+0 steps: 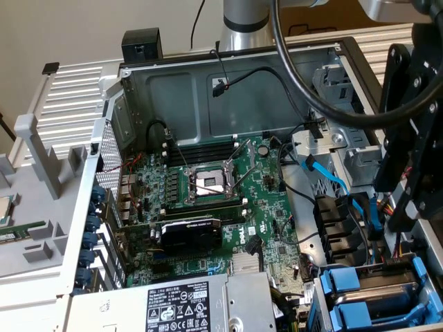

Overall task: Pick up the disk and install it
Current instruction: 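Insert the first disk wire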

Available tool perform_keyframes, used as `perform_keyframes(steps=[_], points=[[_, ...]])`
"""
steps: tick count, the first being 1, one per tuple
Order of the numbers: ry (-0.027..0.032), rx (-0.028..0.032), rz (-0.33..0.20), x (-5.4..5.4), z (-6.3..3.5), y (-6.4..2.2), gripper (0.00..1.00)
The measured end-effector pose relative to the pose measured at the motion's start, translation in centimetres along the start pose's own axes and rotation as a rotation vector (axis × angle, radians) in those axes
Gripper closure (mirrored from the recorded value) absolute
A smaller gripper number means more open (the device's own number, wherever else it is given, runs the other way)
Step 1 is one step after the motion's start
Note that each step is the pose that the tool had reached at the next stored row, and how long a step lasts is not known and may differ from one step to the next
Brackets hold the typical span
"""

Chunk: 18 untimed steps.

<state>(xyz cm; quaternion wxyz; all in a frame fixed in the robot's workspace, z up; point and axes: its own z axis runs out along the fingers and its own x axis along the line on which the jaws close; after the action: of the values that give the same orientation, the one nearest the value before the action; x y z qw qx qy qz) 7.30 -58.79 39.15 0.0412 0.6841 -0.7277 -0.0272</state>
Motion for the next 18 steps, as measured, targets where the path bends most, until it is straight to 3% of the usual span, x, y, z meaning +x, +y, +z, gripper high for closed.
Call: perform_keyframes(steps=[6,18], points=[[0.0116,0.0008,0.008,-0.1,0.66,0.0,0.55],[0.0109,0.0015,0.019,-0.4,2.17,-0.07,0.55]])
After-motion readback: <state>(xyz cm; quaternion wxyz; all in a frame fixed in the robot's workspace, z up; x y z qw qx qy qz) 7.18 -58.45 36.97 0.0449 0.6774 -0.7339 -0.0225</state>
